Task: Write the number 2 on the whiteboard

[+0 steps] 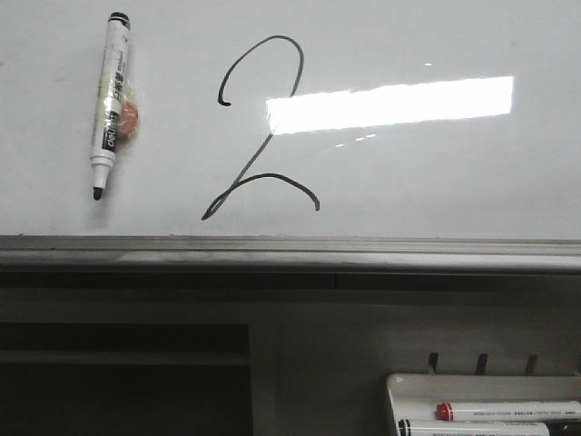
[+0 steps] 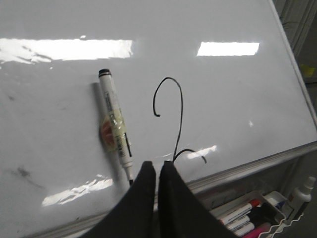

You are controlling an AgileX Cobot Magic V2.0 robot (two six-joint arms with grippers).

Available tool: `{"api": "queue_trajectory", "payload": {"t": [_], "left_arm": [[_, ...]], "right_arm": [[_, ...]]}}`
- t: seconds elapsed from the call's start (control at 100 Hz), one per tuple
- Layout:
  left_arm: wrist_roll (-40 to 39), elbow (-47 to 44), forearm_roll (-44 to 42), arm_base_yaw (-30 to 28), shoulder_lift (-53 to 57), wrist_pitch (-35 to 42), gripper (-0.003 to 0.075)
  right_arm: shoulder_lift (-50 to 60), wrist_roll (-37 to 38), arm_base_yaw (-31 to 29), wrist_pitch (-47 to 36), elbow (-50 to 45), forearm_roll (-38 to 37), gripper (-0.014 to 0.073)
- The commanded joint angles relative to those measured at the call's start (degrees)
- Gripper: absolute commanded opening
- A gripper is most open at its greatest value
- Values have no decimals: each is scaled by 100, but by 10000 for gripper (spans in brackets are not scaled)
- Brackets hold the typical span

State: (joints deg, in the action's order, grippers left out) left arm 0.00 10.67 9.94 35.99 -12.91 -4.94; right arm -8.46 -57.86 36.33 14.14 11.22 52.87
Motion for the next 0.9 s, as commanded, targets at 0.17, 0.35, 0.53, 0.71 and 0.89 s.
{"api": "queue_trajectory", "payload": {"t": [0.17,0.35,0.53,0.71,0.89], "left_arm": [[0,-150,-587,-1177,403,443,-20],[0,-459,-661,-2415,899,394,-20],[0,-887,-661,-3397,1285,405,-20],[0,-1133,-661,-3531,1474,-314,-20],[-49,-1133,-679,-3531,1474,-1103,-20]], "right_arm": [[-47,-15,-28,-240,154,111,-71],[-47,-15,-28,-240,154,111,-71],[-47,-15,-28,-240,154,111,-71],[-47,-15,-28,-237,144,111,-71],[-47,-15,-28,-237,144,111,-71]]}}
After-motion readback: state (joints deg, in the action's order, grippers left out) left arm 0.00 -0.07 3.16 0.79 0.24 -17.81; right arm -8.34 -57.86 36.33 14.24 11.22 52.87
